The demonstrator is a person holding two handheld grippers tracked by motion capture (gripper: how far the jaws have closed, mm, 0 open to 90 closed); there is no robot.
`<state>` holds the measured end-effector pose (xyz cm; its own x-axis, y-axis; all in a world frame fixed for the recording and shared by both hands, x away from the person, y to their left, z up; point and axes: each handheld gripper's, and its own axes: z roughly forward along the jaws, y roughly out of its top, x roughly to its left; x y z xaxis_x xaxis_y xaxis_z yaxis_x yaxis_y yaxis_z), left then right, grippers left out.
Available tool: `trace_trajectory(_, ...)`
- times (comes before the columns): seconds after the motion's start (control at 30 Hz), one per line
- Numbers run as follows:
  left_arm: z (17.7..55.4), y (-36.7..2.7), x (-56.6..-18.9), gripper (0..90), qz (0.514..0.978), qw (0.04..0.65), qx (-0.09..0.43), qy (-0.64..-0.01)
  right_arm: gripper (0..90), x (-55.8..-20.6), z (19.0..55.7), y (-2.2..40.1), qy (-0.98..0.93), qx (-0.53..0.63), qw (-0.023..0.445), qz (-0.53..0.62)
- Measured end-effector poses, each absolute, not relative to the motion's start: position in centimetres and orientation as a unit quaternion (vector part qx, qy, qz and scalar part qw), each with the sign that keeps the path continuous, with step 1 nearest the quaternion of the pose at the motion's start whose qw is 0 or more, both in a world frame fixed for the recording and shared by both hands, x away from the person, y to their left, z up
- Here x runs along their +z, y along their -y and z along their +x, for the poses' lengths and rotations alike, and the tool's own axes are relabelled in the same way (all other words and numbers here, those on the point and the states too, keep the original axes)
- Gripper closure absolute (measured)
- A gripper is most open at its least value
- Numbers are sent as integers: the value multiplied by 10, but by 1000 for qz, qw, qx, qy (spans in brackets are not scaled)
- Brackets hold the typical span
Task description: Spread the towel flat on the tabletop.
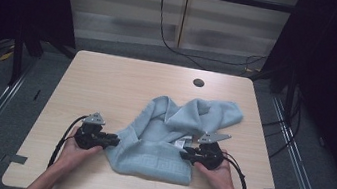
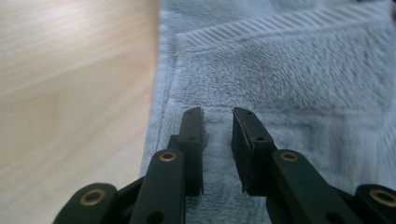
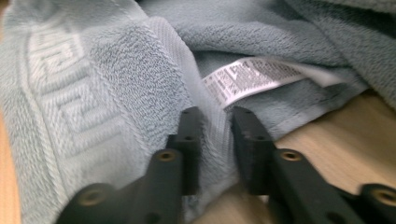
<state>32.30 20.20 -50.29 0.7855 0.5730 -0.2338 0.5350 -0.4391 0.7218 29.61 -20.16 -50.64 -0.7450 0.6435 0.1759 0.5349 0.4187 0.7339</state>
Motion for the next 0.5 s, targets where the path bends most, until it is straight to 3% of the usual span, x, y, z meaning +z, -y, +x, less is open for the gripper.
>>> trace_trajectory(0.2, 292, -214, -501, 757, 851, 410, 25, -327, 784, -505, 309, 209, -836, 392, 98, 371)
trace_trajectory(0.5, 266, -224, -501, 730, 851, 420, -30, -313, 784, -502, 303, 220, -835, 379, 105, 385)
